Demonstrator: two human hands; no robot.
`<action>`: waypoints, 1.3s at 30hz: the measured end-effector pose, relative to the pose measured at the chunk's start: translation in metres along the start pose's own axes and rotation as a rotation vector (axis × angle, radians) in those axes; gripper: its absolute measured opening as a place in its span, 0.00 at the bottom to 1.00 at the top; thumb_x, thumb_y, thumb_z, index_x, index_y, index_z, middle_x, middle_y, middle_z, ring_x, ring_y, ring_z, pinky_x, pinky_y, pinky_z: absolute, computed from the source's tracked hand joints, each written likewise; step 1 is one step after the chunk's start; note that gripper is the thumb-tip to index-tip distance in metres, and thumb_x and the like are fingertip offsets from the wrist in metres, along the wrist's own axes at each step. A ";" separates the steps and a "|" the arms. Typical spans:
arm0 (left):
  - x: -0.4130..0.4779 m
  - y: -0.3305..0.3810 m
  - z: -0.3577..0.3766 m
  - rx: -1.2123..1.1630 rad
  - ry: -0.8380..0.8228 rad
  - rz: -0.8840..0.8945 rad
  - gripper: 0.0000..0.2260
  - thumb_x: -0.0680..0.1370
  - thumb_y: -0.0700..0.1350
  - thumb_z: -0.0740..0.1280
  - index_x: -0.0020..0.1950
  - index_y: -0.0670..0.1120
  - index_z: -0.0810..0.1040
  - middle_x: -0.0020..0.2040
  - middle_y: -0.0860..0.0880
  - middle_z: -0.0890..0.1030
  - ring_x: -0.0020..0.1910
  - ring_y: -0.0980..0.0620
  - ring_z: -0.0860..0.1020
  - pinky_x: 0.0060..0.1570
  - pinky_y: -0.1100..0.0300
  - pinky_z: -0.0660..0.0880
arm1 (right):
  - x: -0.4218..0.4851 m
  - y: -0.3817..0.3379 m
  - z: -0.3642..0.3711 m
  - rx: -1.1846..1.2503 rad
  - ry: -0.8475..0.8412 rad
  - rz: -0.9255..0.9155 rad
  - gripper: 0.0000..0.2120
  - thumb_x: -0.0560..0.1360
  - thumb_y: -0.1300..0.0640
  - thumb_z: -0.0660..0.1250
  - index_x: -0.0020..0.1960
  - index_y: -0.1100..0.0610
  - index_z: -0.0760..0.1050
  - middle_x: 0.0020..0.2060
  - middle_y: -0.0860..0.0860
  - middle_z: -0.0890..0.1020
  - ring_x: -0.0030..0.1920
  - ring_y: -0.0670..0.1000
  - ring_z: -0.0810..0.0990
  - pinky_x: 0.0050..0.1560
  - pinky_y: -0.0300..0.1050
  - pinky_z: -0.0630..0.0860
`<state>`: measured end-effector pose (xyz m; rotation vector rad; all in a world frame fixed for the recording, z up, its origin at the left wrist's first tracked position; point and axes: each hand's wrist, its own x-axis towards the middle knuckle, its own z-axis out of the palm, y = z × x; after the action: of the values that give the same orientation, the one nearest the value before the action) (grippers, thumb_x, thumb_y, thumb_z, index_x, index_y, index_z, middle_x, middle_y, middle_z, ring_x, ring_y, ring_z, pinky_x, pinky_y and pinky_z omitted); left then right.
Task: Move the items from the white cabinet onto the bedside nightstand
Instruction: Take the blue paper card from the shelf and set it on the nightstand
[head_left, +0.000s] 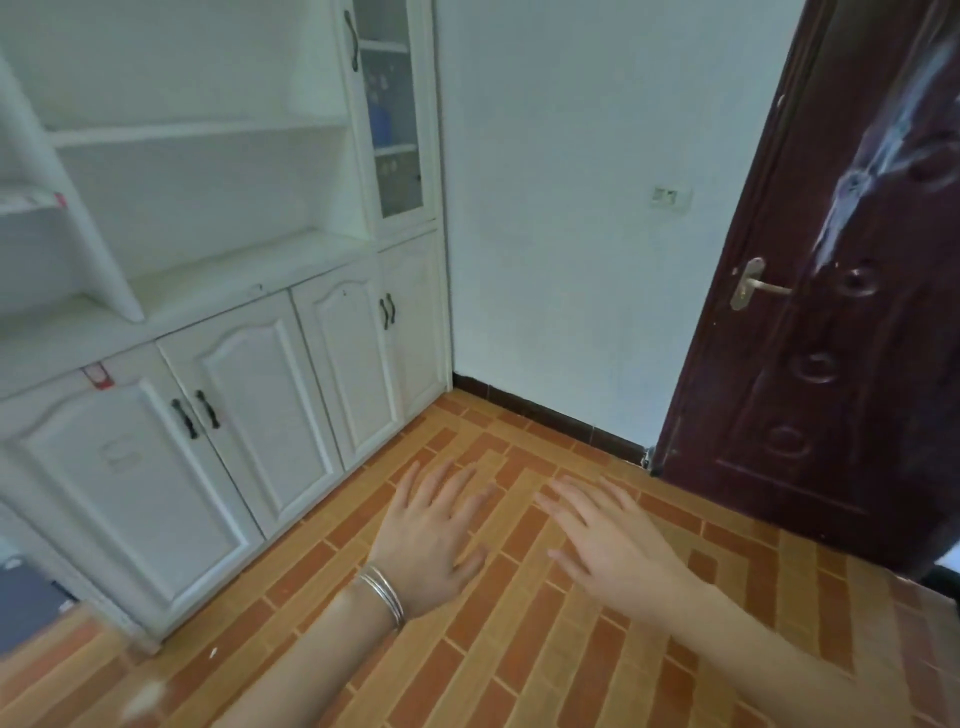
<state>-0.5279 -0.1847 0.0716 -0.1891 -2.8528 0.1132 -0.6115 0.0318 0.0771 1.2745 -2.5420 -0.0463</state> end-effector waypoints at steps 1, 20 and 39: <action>0.003 -0.019 -0.003 0.005 0.024 -0.008 0.27 0.74 0.61 0.55 0.68 0.51 0.71 0.66 0.46 0.74 0.66 0.43 0.71 0.62 0.38 0.67 | 0.022 -0.004 0.003 -0.002 0.011 -0.021 0.26 0.71 0.43 0.67 0.65 0.53 0.72 0.62 0.53 0.77 0.62 0.52 0.76 0.61 0.56 0.70; 0.167 -0.236 0.042 0.116 0.099 -0.251 0.26 0.74 0.60 0.55 0.68 0.50 0.70 0.65 0.45 0.75 0.65 0.41 0.72 0.63 0.38 0.67 | 0.352 0.055 0.059 0.029 0.115 -0.312 0.25 0.75 0.46 0.50 0.65 0.56 0.73 0.62 0.51 0.77 0.63 0.52 0.74 0.62 0.54 0.69; 0.418 -0.482 0.044 0.301 0.265 -0.373 0.27 0.75 0.59 0.54 0.68 0.48 0.72 0.67 0.43 0.73 0.67 0.40 0.70 0.64 0.37 0.65 | 0.703 0.176 0.089 -0.014 0.323 -0.354 0.29 0.79 0.42 0.43 0.66 0.57 0.72 0.63 0.55 0.75 0.64 0.55 0.74 0.62 0.58 0.70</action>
<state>-0.9954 -0.6049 0.1883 0.3600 -2.5151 0.4020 -1.1688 -0.4248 0.1944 1.5699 -2.0248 0.0620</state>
